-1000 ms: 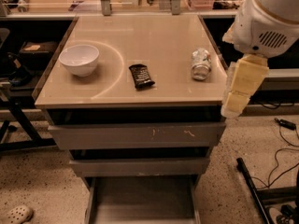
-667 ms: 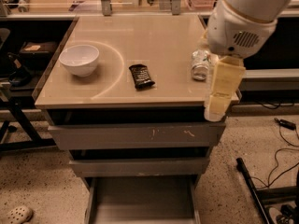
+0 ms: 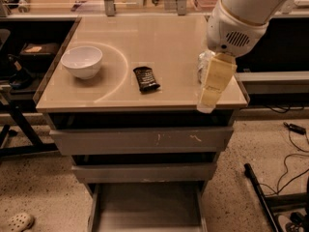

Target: Place rxbar chocolate into bottom drawer

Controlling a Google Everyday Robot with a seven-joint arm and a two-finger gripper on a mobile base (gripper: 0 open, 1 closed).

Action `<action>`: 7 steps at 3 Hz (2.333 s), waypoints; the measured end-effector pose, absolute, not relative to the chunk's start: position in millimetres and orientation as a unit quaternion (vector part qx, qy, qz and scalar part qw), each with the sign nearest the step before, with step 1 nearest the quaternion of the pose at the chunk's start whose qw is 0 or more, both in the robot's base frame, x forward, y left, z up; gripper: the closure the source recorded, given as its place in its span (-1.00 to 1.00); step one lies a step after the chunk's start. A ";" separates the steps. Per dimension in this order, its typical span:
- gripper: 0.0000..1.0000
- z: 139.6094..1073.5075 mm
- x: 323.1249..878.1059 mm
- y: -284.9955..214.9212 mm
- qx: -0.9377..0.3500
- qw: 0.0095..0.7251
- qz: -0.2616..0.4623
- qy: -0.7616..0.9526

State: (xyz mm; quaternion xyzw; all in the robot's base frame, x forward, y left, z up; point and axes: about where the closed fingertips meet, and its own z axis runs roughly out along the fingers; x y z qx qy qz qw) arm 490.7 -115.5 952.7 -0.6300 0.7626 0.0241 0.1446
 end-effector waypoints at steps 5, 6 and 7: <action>-1.00 881.7 588.0 -29.8 -0.582 0.120 0.069 0.802; -1.00 879.4 586.7 -26.9 -0.584 0.118 0.070 0.800; -1.00 874.8 589.7 -27.6 -0.581 0.125 0.082 0.800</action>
Offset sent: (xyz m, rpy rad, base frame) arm 0.1567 0.0149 -0.0708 0.1128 0.1786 -0.2776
